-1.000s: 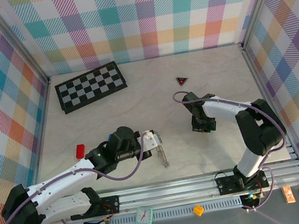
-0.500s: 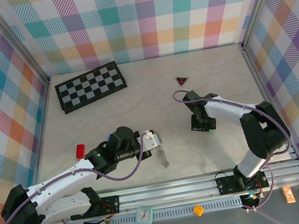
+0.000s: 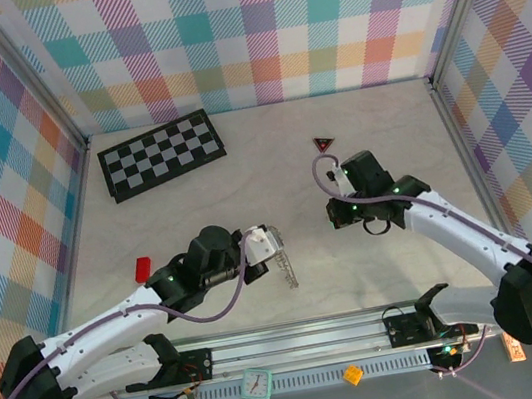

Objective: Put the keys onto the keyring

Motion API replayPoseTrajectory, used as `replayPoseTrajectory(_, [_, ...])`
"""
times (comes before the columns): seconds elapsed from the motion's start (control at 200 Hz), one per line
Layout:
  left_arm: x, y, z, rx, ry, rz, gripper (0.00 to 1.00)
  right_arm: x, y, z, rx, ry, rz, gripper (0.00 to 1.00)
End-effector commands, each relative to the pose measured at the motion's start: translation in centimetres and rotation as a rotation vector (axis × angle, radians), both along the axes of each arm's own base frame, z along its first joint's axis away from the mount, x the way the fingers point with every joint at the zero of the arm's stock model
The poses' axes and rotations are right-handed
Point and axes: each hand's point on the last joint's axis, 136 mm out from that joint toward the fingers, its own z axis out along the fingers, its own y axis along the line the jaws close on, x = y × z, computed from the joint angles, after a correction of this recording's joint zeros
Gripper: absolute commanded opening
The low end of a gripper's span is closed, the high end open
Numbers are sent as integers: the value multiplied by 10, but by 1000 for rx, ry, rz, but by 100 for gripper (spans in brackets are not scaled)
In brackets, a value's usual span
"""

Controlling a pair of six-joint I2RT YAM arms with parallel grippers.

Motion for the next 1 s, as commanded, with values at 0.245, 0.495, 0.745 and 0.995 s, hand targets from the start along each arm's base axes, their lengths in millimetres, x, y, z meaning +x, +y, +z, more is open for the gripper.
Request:
replayPoseTrajectory(0.245, [8,5,24,-142,120,128,0,-48,56,44,171,-159,438,0])
replayPoseTrajectory(0.495, [6,2,20,-138,178,132,0,-68,75,58,236,-213,587,0])
replayPoseTrajectory(0.745, [5,-1,20,-141,186,117,0,-81,92,67,263,-271,698,0])
replayPoseTrajectory(0.995, [3,-2,18,-143,188,108,0,-83,105,70,262,-294,737,0])
